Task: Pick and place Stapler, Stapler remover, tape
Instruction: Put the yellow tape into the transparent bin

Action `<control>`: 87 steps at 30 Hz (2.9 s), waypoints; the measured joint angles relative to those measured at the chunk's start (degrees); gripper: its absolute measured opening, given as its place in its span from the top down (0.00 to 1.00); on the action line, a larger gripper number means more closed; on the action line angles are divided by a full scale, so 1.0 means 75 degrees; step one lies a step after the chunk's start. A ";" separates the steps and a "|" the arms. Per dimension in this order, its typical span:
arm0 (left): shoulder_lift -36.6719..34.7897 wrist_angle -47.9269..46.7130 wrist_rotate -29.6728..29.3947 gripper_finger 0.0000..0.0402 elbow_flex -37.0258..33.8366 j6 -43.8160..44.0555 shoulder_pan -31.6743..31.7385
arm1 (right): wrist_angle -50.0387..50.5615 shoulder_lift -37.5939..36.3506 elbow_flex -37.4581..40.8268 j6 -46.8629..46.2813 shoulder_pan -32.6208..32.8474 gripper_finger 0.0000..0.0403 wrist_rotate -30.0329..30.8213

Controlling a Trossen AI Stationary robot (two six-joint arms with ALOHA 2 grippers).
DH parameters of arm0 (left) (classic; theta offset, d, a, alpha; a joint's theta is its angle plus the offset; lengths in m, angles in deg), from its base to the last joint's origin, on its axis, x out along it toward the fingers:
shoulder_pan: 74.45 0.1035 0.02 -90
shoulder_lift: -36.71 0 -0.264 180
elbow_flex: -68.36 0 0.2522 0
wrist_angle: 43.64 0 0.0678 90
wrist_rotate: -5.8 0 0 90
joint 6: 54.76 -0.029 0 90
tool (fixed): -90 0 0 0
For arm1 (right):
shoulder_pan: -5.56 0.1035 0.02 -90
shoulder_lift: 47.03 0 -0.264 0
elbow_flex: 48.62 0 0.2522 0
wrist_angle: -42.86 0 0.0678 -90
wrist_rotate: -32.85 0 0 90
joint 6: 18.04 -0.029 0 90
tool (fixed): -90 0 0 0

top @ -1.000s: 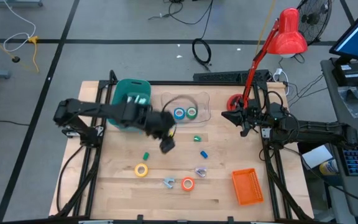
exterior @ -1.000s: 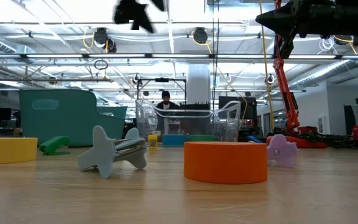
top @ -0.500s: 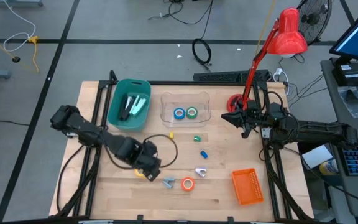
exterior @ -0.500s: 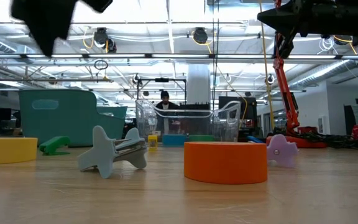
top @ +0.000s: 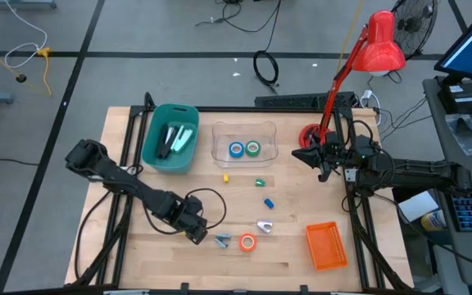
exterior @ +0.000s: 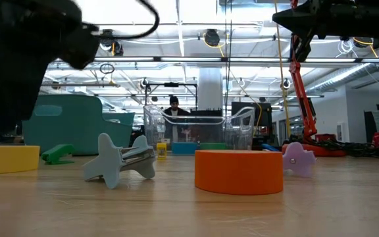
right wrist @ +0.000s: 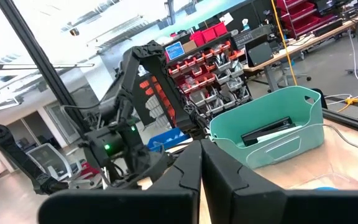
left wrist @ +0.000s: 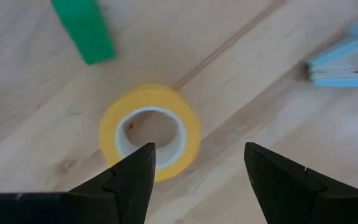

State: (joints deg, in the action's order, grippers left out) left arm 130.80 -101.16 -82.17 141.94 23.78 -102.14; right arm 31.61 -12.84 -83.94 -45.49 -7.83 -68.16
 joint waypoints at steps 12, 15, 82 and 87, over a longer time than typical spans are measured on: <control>-0.0003 0.1001 -0.0089 0.38 -0.0548 0.0093 0.0081 | 0.0000 0.0000 0.0000 0.0000 0.0000 0.99 0.0026; 0.0000 0.1114 -0.0074 0.38 -0.0751 0.0171 0.0094 | 0.0000 0.0000 0.0000 0.0003 0.0000 0.99 0.0026; -0.2203 0.2903 -0.2938 0.91 0.1574 -0.7572 0.3544 | -0.0003 0.0002 0.0006 0.0153 0.0000 0.99 0.0052; -0.1224 0.2693 -0.2025 0.91 0.2211 -0.8667 0.4582 | -0.0012 0.0000 0.0006 0.0149 -0.0003 0.99 0.0058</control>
State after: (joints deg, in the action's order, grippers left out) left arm 121.62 -80.96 -97.36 158.53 -41.21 -67.77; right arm 31.52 -12.84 -83.90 -44.37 -7.85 -67.72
